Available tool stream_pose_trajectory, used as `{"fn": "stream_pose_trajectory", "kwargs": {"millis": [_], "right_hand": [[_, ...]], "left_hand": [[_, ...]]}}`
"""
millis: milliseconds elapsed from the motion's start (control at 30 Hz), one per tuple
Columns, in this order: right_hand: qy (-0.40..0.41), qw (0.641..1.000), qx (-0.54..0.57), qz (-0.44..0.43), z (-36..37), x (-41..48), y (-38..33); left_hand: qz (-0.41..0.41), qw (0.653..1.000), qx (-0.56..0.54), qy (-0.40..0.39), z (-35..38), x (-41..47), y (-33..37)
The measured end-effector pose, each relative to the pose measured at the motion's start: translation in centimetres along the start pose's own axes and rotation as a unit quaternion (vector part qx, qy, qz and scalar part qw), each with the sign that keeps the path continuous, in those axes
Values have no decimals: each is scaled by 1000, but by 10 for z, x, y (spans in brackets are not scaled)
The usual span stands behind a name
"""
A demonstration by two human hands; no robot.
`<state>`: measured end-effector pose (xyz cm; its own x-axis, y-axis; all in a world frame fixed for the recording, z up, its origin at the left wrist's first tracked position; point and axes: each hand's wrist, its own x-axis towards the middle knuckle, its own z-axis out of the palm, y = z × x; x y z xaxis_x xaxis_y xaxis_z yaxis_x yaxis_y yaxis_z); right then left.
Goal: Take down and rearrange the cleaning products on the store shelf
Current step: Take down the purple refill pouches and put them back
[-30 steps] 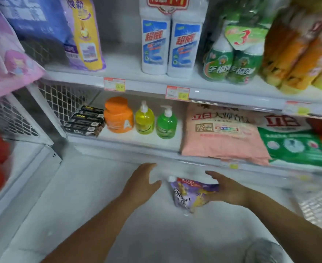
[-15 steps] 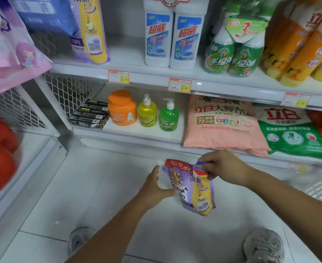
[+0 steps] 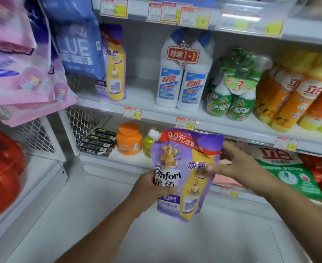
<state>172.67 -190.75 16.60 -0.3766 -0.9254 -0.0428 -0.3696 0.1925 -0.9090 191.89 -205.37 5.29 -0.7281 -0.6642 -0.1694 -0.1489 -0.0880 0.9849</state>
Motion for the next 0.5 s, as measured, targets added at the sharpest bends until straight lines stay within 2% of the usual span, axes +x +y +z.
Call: {"fn": "stream_pose_trajectory", "kwargs": {"millis": [100, 233, 400, 500], "right_hand": [[-88, 995, 6, 46, 25, -6, 24], [11, 999, 15, 35, 53, 13, 31], [0, 999, 27, -47, 66, 57, -5], [96, 992, 27, -82, 78, 85, -15]], "left_hand": [[24, 999, -20, 25, -12, 2, 25], [55, 998, 12, 6, -31, 20, 65], [108, 989, 90, -42, -67, 53, 112], [137, 985, 98, -41, -87, 75, 126]]}}
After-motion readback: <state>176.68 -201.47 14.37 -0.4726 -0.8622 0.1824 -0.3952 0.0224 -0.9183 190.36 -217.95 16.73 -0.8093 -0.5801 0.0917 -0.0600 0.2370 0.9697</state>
